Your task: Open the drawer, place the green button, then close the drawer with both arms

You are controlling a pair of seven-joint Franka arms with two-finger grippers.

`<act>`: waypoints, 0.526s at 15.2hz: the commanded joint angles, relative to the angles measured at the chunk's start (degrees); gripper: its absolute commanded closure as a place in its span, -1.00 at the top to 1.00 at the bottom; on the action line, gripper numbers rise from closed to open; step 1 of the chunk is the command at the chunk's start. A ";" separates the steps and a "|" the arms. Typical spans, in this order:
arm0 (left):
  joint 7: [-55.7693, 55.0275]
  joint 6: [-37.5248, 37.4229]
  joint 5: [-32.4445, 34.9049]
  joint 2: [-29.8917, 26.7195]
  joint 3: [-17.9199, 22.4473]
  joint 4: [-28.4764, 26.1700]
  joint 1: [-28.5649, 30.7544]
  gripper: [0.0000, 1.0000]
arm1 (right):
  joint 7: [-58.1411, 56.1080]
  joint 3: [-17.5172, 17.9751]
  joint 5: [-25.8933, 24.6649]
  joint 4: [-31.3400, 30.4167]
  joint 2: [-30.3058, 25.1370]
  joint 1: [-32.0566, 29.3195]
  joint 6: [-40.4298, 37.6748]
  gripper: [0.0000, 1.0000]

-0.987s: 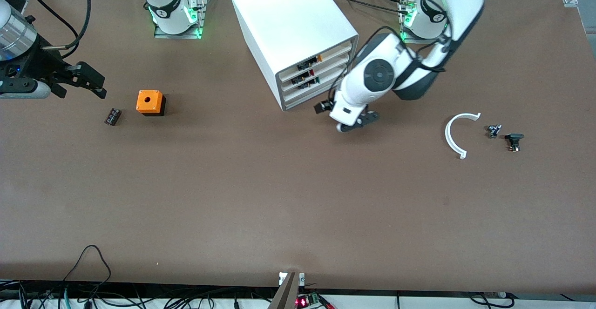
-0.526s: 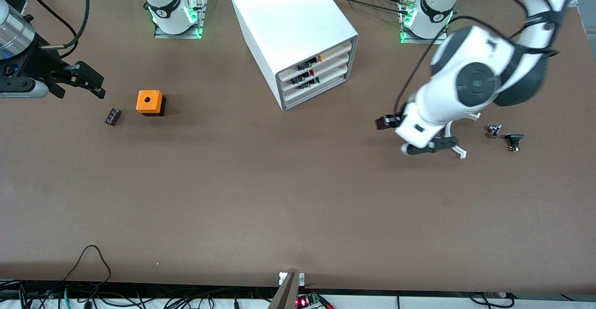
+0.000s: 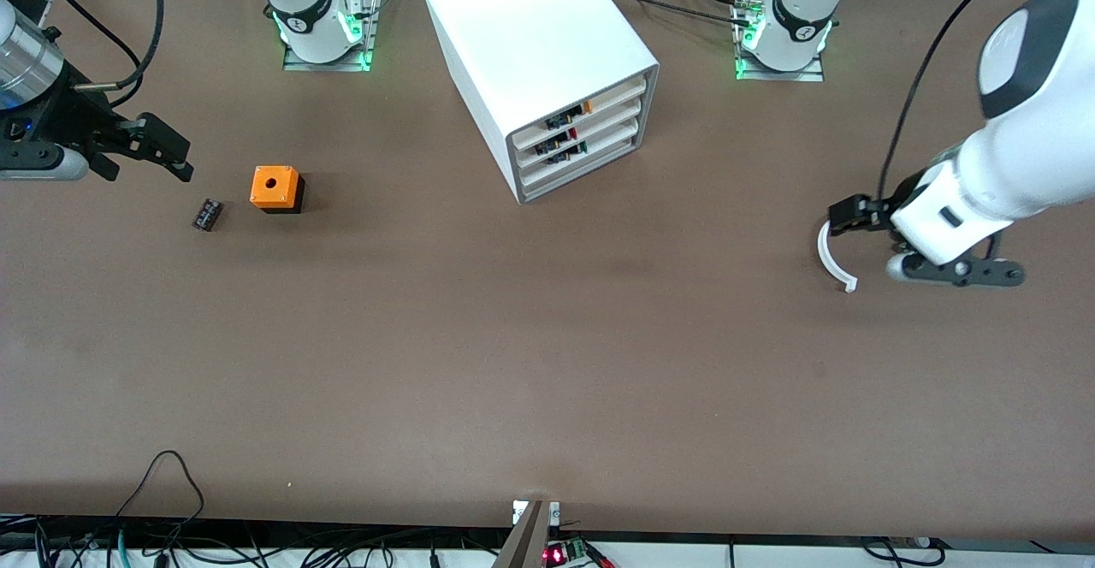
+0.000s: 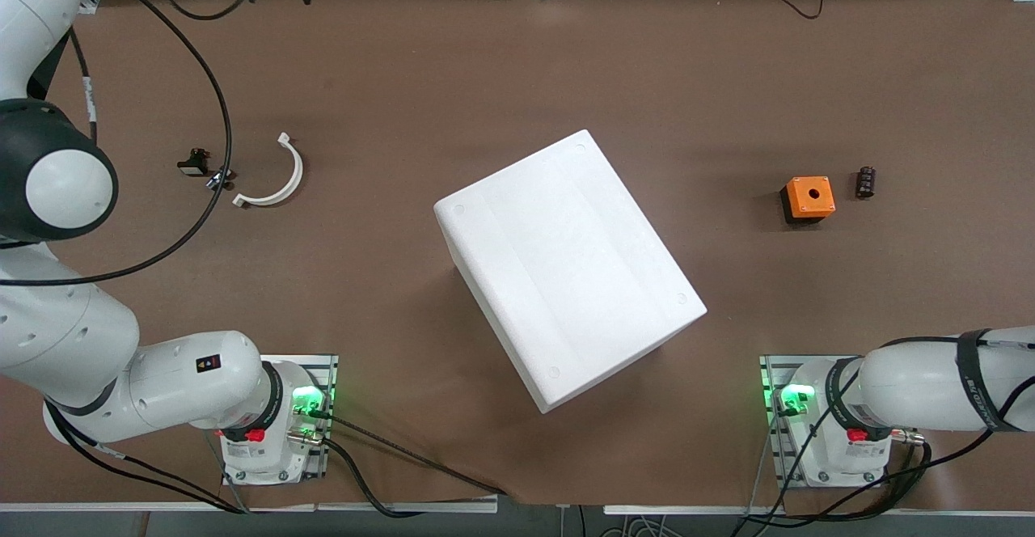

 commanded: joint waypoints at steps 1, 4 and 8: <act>7.18 1.84 -2.97 -10.15 10.58 -8.13 -6.55 1.00 | 0.61 0.30 -0.26 1.85 0.88 -0.31 -0.88 1.00; 7.63 7.27 -7.03 -17.55 21.50 -16.57 -12.98 1.00 | 0.61 0.30 -0.26 1.85 0.88 -0.40 -0.88 1.00; 7.45 10.12 -6.07 -19.51 21.16 -19.68 -13.16 1.00 | 0.70 0.30 -0.34 1.85 0.88 -0.40 -0.88 1.00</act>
